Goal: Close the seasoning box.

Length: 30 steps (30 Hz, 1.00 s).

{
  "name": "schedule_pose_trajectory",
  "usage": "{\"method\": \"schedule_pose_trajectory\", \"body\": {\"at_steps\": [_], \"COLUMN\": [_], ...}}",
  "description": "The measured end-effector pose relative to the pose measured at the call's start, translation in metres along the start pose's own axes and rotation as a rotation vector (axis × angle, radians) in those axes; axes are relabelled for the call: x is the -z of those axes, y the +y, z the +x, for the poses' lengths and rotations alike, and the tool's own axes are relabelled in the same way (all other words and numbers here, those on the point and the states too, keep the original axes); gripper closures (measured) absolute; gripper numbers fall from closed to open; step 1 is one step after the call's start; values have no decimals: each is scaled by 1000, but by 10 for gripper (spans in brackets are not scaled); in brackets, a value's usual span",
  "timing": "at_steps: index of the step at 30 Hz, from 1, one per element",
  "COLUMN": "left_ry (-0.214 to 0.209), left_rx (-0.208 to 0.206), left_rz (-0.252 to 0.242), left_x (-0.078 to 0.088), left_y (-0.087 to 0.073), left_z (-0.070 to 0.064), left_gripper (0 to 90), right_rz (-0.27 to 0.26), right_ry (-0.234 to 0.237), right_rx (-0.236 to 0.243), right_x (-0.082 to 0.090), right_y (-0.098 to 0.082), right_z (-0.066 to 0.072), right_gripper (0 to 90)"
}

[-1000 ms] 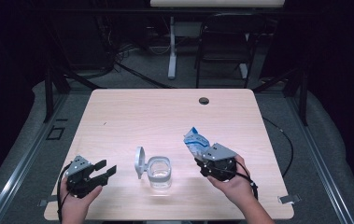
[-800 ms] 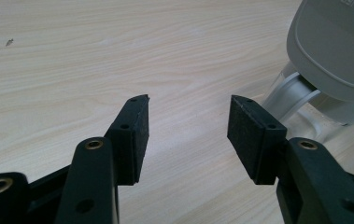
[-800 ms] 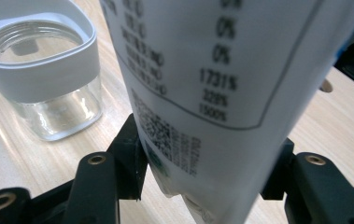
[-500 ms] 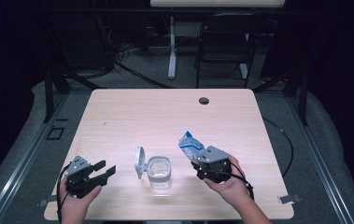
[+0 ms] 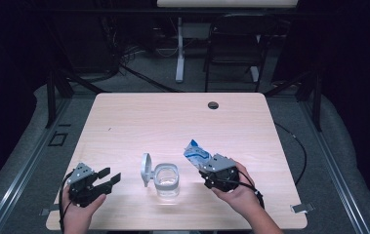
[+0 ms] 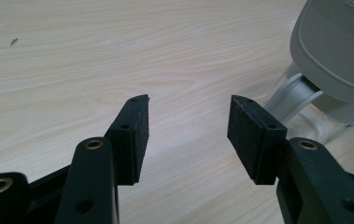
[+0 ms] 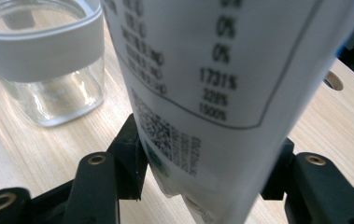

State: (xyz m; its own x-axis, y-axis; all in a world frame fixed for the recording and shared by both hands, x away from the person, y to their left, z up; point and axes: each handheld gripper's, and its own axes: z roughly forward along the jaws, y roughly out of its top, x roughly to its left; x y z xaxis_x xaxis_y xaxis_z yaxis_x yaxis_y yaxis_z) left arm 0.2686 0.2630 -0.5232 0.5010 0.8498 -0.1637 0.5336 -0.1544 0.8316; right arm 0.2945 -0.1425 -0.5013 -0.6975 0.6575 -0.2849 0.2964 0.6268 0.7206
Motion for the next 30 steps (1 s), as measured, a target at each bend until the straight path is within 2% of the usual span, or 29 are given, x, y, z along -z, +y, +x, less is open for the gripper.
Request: {"method": "schedule_pose_trajectory", "body": {"at_steps": [9,19,30], "left_ry": [5,2,3], "left_rx": [1,-5,2], "left_rz": [-9,0,-13], "left_x": [2,2,2], "left_y": [1,1,1], "left_z": [1,0,0], "left_gripper": [488,488,488], "right_rz": [18,33,50], "right_ry": [1,-27,-31], "right_rx": [35,80,106], "right_x": [-4,-5,-6], "right_y": [0,1,3], "right_z": [4,8,9], "right_gripper": [465,465,465]}}
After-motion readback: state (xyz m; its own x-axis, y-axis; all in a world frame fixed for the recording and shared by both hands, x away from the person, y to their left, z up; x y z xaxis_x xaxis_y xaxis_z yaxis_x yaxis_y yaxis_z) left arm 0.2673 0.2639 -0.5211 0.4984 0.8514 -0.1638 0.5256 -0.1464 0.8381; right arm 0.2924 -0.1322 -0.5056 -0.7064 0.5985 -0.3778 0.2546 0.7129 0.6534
